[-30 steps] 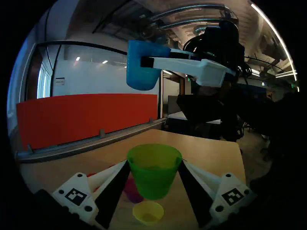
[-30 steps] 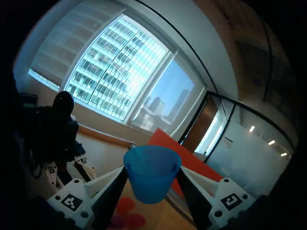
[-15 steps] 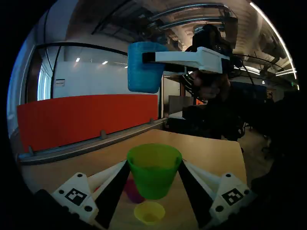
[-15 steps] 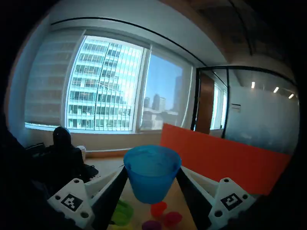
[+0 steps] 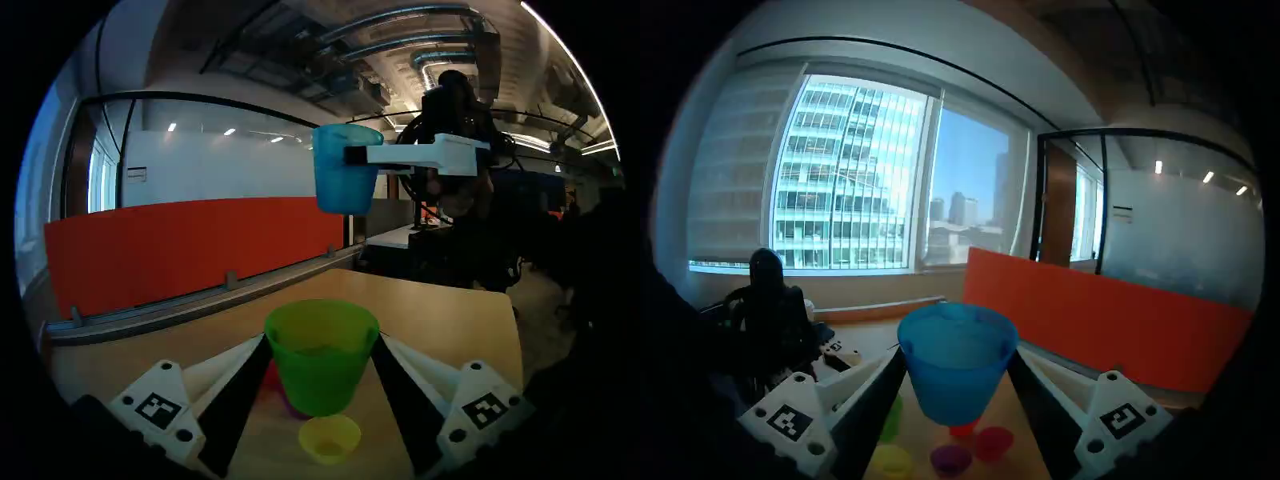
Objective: Pour water
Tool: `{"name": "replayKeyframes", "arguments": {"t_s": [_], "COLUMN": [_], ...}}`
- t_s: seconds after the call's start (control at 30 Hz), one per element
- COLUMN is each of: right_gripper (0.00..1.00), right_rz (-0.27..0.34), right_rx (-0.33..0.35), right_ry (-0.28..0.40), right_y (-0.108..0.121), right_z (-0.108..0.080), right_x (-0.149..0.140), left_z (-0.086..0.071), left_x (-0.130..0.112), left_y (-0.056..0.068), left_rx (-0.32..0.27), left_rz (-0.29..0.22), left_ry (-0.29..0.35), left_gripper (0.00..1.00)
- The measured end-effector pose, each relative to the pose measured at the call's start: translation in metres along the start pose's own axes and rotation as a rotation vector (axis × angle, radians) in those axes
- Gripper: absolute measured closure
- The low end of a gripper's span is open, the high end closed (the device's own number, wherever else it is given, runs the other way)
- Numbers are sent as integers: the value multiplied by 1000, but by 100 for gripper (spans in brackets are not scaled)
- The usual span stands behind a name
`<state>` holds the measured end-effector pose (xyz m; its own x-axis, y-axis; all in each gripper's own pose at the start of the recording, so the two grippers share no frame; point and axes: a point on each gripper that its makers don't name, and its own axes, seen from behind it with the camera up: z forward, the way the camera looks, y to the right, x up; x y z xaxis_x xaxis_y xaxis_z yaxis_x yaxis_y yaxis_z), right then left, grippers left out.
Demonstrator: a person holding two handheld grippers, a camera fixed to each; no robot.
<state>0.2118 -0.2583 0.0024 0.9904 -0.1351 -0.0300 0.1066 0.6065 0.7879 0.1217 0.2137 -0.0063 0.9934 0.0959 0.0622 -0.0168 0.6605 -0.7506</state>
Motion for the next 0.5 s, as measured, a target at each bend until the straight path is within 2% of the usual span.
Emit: {"name": "replayKeyframes", "arguments": {"t_s": [0.3,0.5], "right_gripper": [12,12], "right_rz": [34,23], "right_rx": [-33,-61], "right_ry": [2,-17], "right_y": [15,24], "right_z": [-23,-38], "right_x": [-14,-32], "left_z": [-17,-26], "left_x": [-6,-12], "left_y": [-22,-31], "left_rx": [59,88], "left_rz": [-2,2], "left_ry": [-14,-29], "left_gripper": [14,14]}}
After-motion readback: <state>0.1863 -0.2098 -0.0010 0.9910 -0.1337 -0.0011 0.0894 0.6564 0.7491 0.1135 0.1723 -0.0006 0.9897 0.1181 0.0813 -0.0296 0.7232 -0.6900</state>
